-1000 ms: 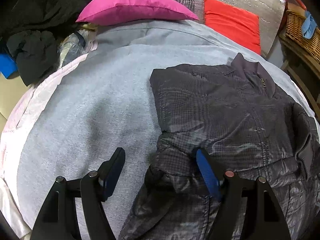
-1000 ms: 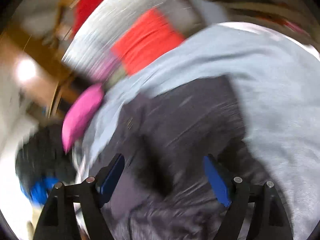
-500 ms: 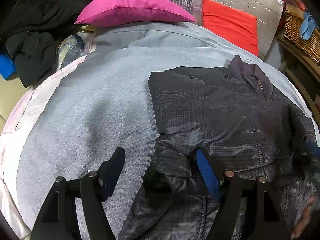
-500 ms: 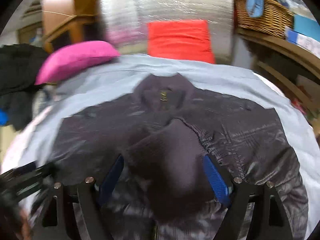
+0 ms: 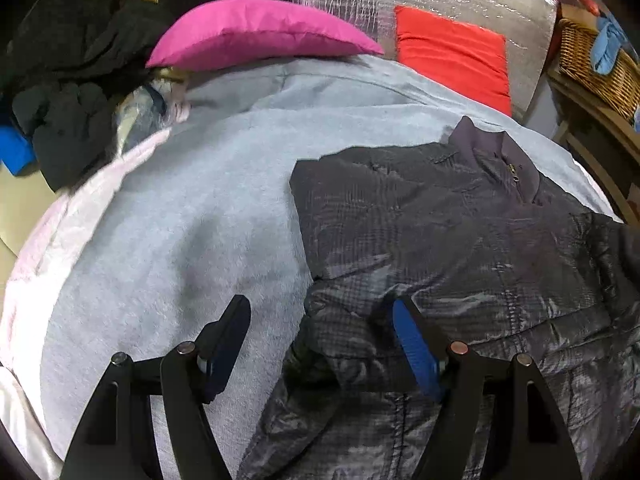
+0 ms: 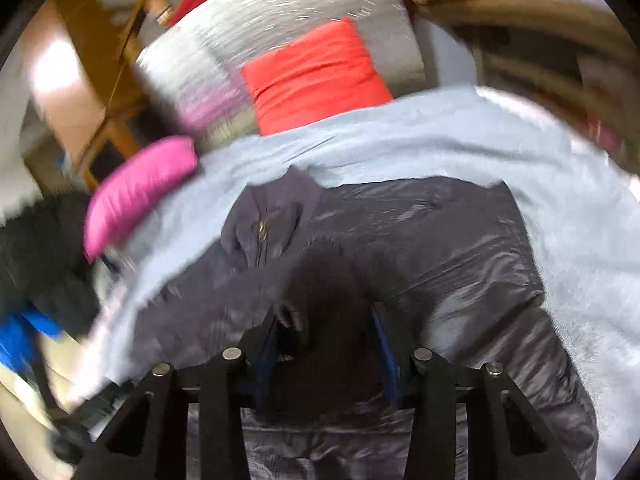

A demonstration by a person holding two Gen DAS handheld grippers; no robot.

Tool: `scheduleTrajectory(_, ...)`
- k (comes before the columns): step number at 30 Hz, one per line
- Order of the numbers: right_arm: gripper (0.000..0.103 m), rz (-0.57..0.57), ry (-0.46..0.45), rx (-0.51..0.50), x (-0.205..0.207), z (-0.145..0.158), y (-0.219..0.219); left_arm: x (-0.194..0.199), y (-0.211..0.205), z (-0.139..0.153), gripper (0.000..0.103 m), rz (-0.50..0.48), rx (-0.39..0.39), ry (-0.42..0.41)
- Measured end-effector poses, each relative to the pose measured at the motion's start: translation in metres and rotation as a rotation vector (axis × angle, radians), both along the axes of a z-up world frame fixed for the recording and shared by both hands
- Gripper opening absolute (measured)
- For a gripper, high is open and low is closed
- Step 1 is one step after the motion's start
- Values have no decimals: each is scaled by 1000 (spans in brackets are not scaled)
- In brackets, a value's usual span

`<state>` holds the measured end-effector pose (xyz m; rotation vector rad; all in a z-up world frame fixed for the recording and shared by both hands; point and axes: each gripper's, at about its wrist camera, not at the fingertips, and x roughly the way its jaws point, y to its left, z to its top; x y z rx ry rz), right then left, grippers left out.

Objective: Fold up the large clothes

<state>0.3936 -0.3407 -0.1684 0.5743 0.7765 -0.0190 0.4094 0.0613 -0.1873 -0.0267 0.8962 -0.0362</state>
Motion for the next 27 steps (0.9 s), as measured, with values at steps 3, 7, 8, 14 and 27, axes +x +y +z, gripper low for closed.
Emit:
scheduleTrajectory(3, 72, -51, 44, 235, 5, -21, -53, 2, 1, 0, 75, 1, -19, 2)
scheduleTrajectory(7, 75, -42, 27, 535, 10, -56, -92, 6, 0, -2, 75, 12, -21, 10)
scheduleTrajectory(8, 75, -41, 13, 565, 10, -61, -95, 8, 1, -3, 75, 14, -27, 11)
scheduleTrajectory(14, 79, -7, -24, 537, 18, -61, -86, 11, 0, -3, 75, 10, -33, -11)
scheduleTrajectory(27, 16, -60, -126, 207, -2, -21, -74, 9, -24, -3, 74, -37, 77, -28)
